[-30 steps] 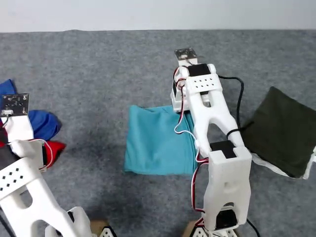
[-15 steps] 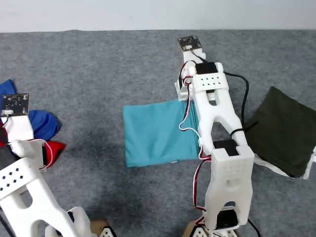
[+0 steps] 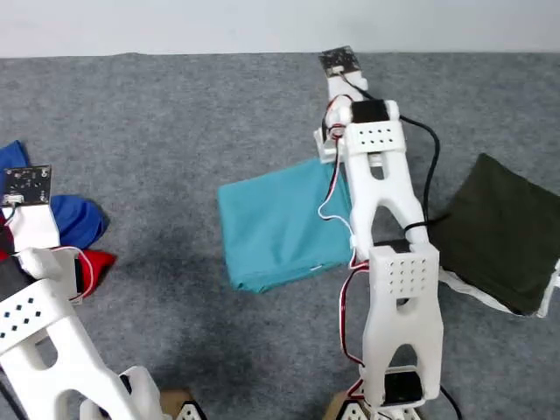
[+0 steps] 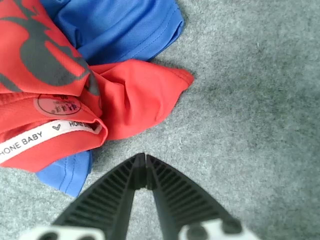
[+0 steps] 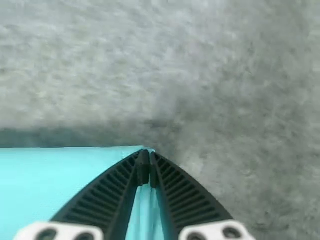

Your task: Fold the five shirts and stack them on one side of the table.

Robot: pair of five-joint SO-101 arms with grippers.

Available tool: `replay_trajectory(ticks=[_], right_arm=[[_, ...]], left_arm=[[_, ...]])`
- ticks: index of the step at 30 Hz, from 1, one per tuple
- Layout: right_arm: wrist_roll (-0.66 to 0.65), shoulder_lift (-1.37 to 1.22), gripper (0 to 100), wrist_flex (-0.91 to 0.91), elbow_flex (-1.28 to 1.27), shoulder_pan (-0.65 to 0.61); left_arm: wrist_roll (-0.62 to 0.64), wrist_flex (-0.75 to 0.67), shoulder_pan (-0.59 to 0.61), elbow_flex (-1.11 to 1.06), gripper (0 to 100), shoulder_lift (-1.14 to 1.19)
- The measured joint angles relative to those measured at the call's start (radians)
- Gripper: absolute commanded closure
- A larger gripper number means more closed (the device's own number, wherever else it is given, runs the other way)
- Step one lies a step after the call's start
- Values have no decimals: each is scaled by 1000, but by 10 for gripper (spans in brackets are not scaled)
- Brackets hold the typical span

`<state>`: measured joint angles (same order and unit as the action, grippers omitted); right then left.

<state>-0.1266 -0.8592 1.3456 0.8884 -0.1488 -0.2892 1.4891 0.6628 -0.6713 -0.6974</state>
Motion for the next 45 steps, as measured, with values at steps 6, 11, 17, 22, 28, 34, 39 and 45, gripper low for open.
replay_trajectory(ticks=[6, 11, 17, 22, 28, 34, 39, 45], right_arm=[[0, -46, 929, 78, 126, 41], [0, -46, 851, 218, 310, 28], [0, -44, 879, 407, 497, -54], [0, -41, 929, 408, 436, -83], [6, 78, 777, 408, 101, -81], [129, 118, 751, 408, -63, -80], [181, 41, 751, 376, -64, -92], [215, -74, 754, 316, -64, -106]], left_arm=[[0, 0, 0, 0, 994, 0], [0, 0, 0, 0, 994, 0], [-2, 0, 0, 0, 994, 0], [-2, 9, 0, 0, 994, 0], [-3, 58, 0, 0, 994, 0], [-3, 64, 0, 0, 994, -5], [-18, 64, 0, 0, 994, -5], [-109, 64, 0, 0, 994, -5]])
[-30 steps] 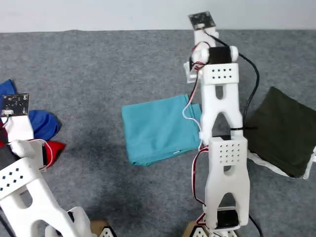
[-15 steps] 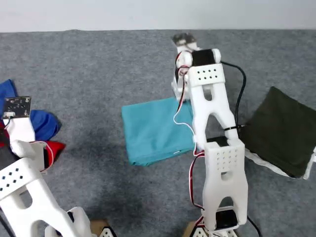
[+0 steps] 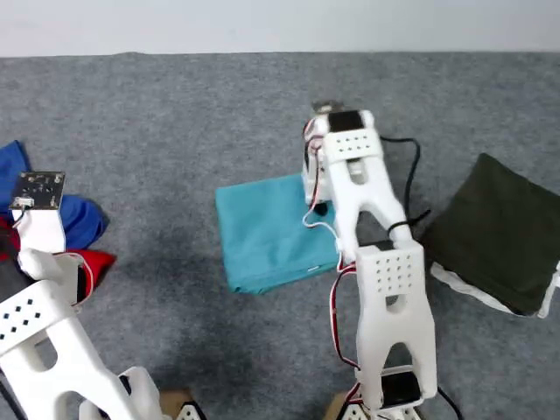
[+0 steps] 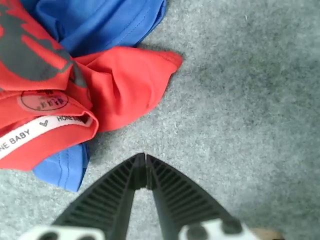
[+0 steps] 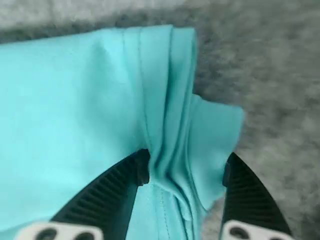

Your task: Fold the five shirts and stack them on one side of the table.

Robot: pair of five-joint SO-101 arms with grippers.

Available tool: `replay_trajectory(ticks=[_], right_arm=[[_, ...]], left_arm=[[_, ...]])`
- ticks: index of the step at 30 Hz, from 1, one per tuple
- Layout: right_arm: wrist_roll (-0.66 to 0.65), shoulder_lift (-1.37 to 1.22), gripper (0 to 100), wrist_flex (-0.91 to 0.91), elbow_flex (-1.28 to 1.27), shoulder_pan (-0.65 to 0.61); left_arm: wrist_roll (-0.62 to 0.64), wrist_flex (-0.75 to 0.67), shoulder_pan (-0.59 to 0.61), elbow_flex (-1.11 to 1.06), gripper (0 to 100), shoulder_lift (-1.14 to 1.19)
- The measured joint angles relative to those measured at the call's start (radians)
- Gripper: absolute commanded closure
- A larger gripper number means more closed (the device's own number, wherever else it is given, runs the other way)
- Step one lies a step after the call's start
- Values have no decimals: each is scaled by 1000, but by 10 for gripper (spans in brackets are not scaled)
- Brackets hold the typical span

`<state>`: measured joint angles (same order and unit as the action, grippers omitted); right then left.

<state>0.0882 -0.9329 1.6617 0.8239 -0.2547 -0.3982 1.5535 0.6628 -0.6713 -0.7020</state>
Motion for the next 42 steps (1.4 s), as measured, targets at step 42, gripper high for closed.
replay_trajectory(ticks=[42], right_arm=[[-1097, 28, 856, -617, -2, 54]], left_arm=[[-9, 0, 0, -25, 994, -2]])
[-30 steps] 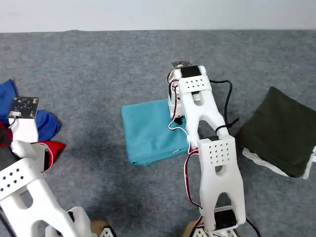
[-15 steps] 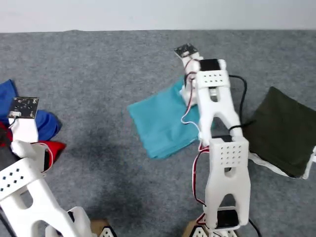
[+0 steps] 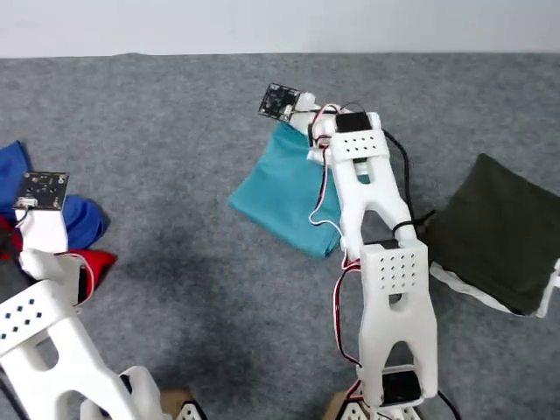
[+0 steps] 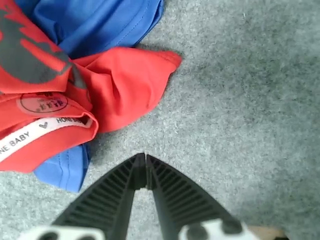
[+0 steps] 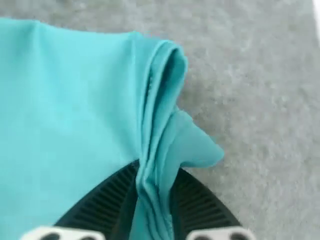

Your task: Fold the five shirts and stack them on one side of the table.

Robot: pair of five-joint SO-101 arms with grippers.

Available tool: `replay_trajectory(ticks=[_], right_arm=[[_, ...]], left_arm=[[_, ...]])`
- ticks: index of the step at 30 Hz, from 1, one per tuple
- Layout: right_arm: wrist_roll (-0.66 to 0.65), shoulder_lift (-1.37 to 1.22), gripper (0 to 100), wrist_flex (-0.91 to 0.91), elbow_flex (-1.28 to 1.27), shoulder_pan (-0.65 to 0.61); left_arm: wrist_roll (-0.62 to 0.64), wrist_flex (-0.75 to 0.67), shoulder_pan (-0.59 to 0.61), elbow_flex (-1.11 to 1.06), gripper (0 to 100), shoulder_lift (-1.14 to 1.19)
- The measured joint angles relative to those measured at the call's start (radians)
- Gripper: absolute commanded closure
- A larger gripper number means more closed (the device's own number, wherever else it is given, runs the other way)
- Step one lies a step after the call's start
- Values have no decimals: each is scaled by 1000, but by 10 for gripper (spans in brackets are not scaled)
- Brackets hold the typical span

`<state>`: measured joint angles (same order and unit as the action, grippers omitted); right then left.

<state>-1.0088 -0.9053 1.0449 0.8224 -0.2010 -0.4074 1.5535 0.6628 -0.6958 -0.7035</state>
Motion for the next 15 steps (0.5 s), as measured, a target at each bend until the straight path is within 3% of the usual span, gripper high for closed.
replay_trajectory(ticks=[3, 15], right_arm=[[127, 0, 785, -29, 0, 8], [672, 153, 840, 25, 0, 52]], left_arm=[[0, 0, 0, -40, 994, -2], [-2, -14, 0, -60, 994, -2]])
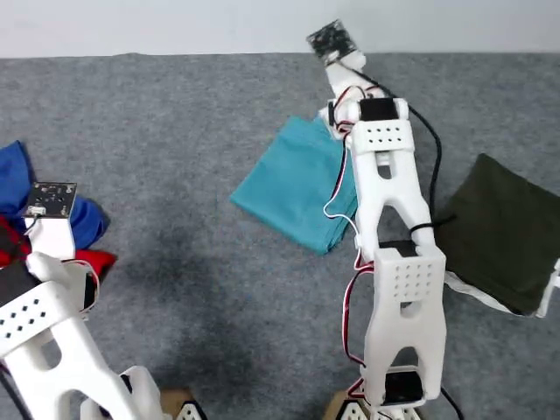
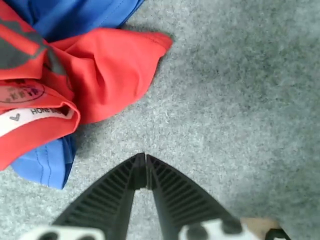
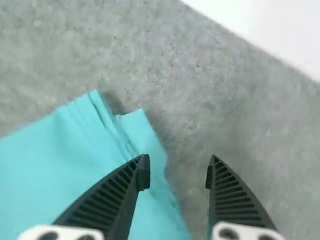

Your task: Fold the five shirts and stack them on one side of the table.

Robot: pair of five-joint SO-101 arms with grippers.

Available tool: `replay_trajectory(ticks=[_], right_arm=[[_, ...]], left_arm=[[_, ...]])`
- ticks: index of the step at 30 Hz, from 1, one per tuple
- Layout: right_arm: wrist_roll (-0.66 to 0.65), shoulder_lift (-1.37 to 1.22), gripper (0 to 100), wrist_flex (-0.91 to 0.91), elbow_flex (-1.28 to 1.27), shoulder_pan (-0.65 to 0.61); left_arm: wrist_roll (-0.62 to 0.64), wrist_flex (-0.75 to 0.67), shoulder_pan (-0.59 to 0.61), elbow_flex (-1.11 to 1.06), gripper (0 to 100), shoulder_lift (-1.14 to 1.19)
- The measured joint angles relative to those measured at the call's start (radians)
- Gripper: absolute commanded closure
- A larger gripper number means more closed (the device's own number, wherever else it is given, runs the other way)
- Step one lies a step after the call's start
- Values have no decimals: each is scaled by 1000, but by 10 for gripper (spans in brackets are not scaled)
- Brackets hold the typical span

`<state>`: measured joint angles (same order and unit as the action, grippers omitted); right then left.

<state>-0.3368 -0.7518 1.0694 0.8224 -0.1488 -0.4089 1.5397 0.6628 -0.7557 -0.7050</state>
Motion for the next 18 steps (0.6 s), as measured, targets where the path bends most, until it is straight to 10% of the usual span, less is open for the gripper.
replay_trajectory(ticks=[18], right_arm=[[517, 71, 906, 517, 0, -92]], left_arm=[[0, 0, 0, 0, 994, 0]])
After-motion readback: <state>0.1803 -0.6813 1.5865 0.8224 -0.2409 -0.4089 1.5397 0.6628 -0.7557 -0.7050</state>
